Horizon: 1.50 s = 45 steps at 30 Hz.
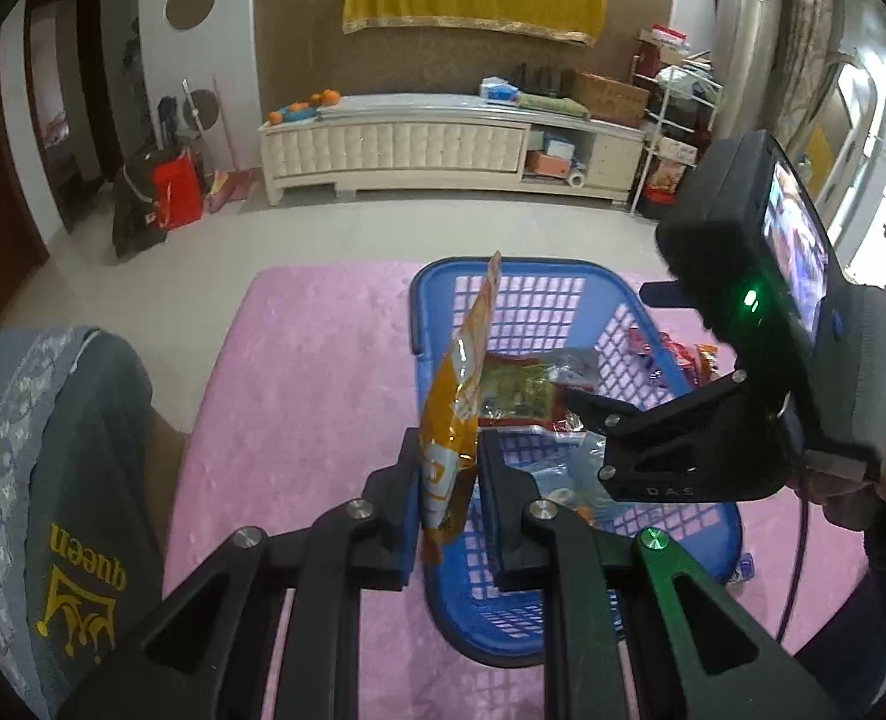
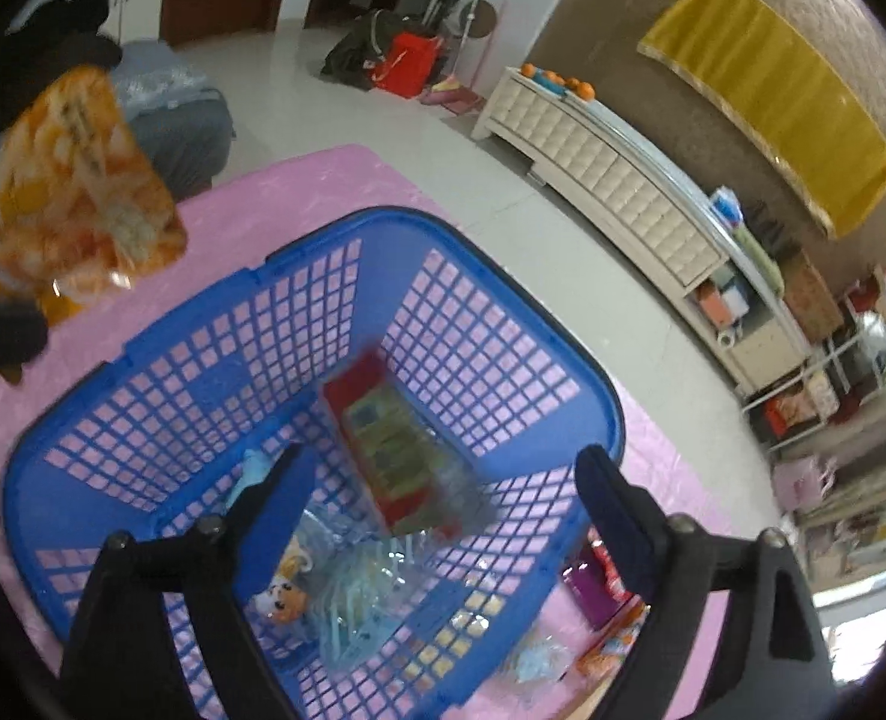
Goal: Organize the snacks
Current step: 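Open the left tool to drop the orange pouch into the basket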
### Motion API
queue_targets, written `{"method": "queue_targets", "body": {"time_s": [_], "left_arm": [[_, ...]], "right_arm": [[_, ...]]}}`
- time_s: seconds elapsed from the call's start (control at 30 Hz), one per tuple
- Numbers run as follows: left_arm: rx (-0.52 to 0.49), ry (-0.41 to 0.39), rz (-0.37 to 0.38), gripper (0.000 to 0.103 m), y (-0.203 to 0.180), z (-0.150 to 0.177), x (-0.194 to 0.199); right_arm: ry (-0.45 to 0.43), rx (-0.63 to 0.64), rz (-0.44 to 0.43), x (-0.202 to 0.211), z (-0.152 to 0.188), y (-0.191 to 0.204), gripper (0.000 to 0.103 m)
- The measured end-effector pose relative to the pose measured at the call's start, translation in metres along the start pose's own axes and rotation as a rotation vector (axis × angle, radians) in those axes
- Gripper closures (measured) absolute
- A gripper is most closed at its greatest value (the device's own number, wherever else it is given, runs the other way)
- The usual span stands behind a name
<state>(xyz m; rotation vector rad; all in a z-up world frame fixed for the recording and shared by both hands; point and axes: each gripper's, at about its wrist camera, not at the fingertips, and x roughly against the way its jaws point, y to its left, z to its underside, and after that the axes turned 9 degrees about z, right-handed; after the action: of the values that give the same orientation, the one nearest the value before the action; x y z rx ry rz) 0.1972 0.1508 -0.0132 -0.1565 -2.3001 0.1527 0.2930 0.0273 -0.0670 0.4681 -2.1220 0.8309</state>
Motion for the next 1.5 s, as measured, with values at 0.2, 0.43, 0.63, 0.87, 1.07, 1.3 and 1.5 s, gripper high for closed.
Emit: {"method": "queue_targets", "body": {"time_s": [0.2,0.43,0.63,0.87,1.07,1.3,1.5], "left_arm": [[-0.014,-0.004,0.033,0.087,-0.016,-0.007,0.005],[-0.045,0.001,0.073,0.087,-0.027,-0.018,-0.007],[-0.081,0.021,0.090,0.087,-0.032,-0.026,-0.031],[-0.113,0.044,0.078,0.087,-0.033,-0.040,-0.061],[-0.107,0.055,0.027,0.043,-0.027,-0.052,-0.082],[-0.097,0.038,0.027,0.031,-0.037,-0.048,-0.068],[-0.099,0.002,0.023,0.026,-0.049,-0.045,-0.036]], "right_arm": [[-0.005,-0.106,-0.057,0.027,0.011,-0.027,0.012],[-0.020,-0.191,-0.066,0.044,0.019,-0.054,0.012],[-0.026,-0.216,-0.038,0.038,0.028,-0.065,0.012],[0.004,-0.268,-0.064,0.016,0.033,-0.083,0.012],[0.016,-0.297,-0.085,0.006,0.038,-0.091,0.012],[0.011,-0.330,-0.091,0.019,0.051,-0.098,0.012],[-0.012,-0.349,-0.102,0.047,0.059,-0.103,0.012]]}}
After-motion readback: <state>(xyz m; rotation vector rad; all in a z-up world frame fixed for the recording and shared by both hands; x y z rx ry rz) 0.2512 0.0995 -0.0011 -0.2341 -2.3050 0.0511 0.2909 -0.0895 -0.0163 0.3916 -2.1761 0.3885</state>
